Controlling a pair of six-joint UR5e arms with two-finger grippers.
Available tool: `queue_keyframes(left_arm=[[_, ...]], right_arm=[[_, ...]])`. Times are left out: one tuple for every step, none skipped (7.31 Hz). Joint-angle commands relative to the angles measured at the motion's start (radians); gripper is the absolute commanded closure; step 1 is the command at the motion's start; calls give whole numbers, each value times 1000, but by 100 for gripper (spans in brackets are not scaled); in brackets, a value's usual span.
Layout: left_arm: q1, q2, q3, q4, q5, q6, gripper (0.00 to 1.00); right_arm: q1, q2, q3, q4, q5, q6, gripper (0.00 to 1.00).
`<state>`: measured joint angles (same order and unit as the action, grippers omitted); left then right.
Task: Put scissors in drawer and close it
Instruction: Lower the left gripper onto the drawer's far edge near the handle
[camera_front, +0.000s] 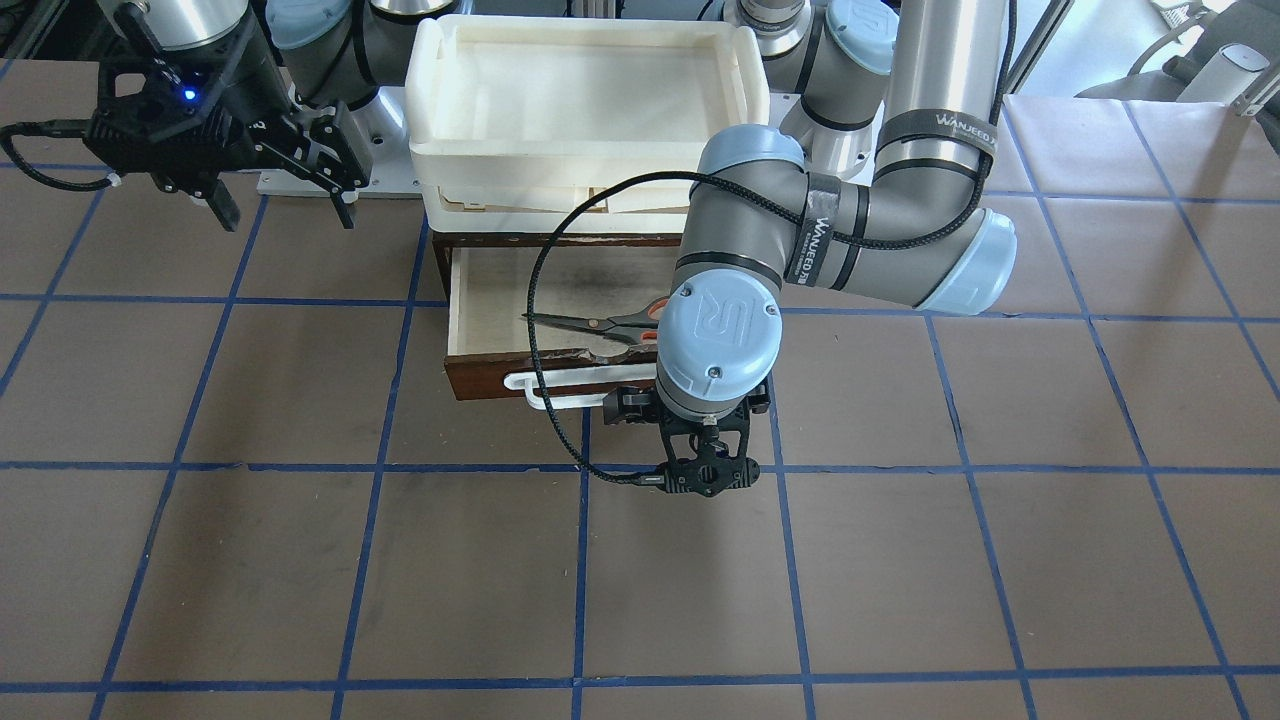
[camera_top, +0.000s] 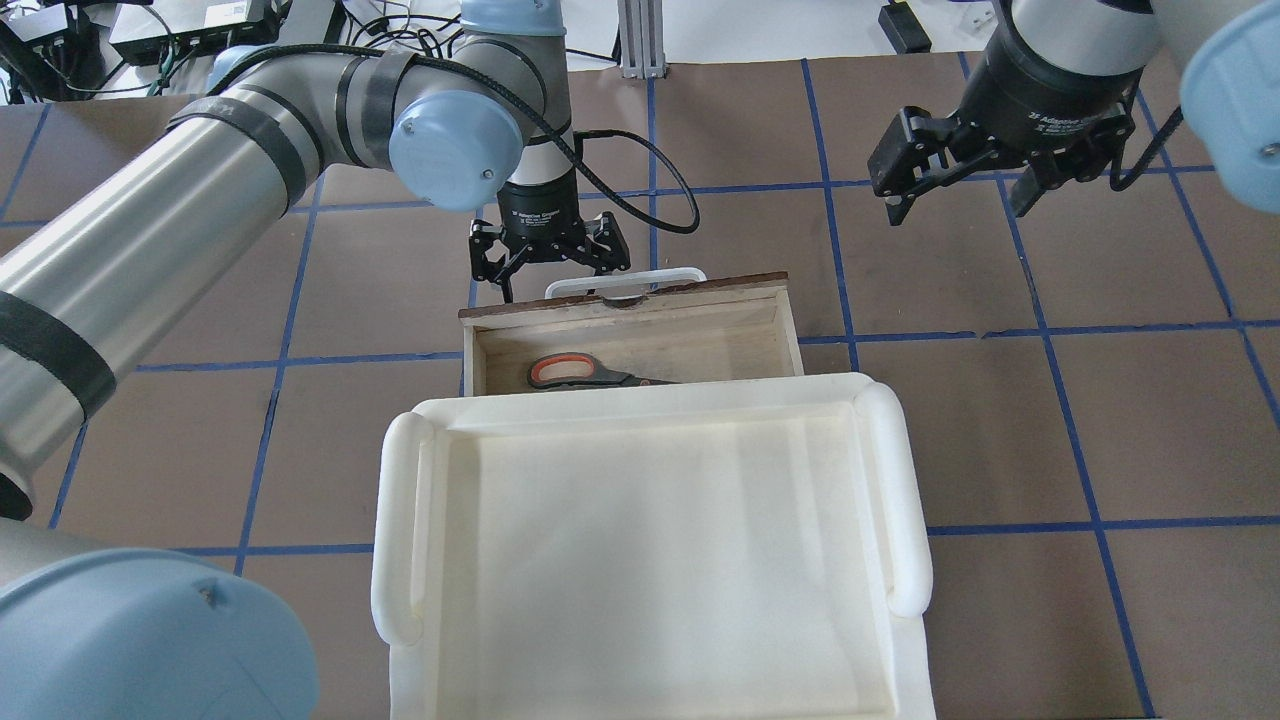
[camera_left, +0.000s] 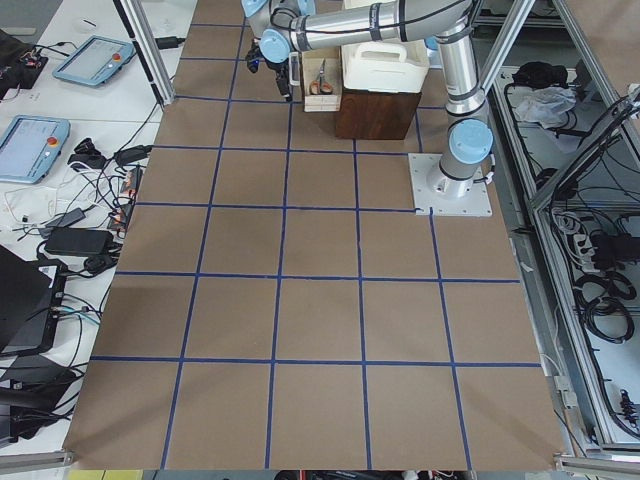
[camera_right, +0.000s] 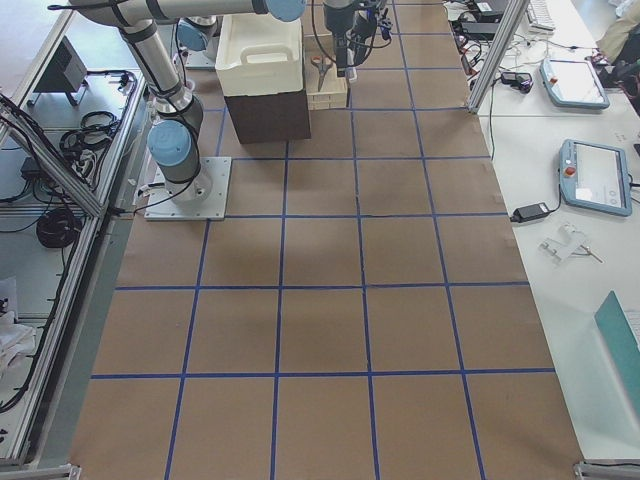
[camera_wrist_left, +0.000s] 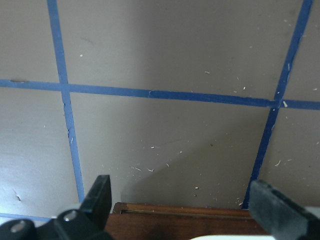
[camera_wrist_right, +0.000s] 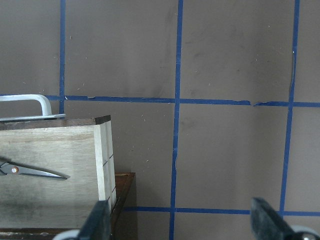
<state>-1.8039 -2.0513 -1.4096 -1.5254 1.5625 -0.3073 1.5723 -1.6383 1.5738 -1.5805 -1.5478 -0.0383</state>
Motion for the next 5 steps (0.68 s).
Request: queue_keyframes(left_arm=[[11,-12,9,23,-1,1,0],[11,-22,33,27,-4,1,0],[11,-32,58,27,-5,1,0],[11,-33,60,27,-5,1,0],[11,-35,63,34,-7,1,0]], right_arm=[[0,0,0,-1,0,0,0],[0,0,0,0,0,0,0],[-2,2,0,0,0,0,0],[-2,0,0,5,0,0,0],[0,0,0,-1,1,0,0]])
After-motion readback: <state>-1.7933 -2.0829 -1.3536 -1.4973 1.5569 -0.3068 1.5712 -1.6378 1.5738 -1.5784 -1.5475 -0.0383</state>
